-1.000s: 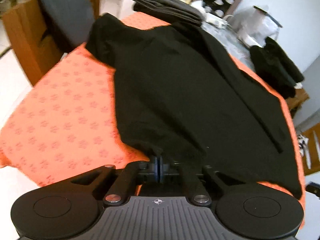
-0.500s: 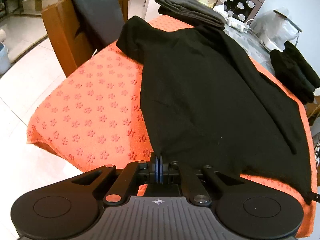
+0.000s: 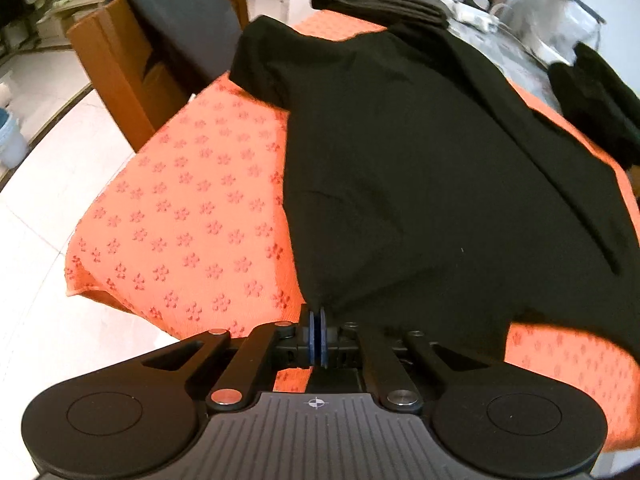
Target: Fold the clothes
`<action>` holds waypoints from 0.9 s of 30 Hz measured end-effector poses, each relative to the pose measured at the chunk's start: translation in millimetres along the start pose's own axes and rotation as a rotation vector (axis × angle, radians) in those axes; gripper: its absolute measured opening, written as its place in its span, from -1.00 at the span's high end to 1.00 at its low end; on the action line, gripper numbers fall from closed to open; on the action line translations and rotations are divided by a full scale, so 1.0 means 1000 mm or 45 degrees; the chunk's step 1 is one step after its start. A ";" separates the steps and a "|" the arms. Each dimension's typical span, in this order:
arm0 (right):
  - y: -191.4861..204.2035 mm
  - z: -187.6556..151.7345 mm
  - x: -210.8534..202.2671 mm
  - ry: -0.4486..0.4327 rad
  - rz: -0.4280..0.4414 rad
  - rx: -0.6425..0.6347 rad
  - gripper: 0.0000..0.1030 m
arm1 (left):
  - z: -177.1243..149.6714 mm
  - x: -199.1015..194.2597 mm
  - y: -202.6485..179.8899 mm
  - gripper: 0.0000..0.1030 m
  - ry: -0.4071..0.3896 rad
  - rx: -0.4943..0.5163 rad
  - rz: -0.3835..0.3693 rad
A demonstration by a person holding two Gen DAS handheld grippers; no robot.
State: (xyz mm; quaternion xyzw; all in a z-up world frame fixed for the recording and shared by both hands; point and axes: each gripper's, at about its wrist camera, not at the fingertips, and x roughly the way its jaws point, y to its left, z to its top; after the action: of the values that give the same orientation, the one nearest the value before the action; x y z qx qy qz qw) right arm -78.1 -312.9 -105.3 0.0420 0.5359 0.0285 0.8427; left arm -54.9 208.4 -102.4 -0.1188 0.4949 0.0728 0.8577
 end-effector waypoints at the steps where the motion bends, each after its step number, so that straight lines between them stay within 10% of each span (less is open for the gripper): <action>1: 0.002 0.002 -0.003 -0.009 -0.030 -0.027 0.42 | -0.001 -0.001 0.001 0.72 -0.004 0.008 0.003; 6: 0.003 0.022 -0.025 -0.106 -0.098 -0.134 0.21 | 0.005 -0.030 0.012 0.36 -0.140 -0.095 0.027; 15: 0.043 0.078 -0.015 -0.184 0.121 -0.297 0.20 | 0.065 -0.048 0.010 0.04 -0.328 -0.138 0.067; 27: 0.133 0.177 0.002 -0.237 0.425 -0.492 0.20 | 0.116 -0.005 0.051 0.00 -0.314 -0.094 0.015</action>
State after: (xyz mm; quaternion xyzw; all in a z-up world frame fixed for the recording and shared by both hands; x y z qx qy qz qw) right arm 83.0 -187.8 -19.1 -0.0293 0.4263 0.2649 0.8645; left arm 26.5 289.8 -48.8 -0.1376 0.3833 0.1101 0.9067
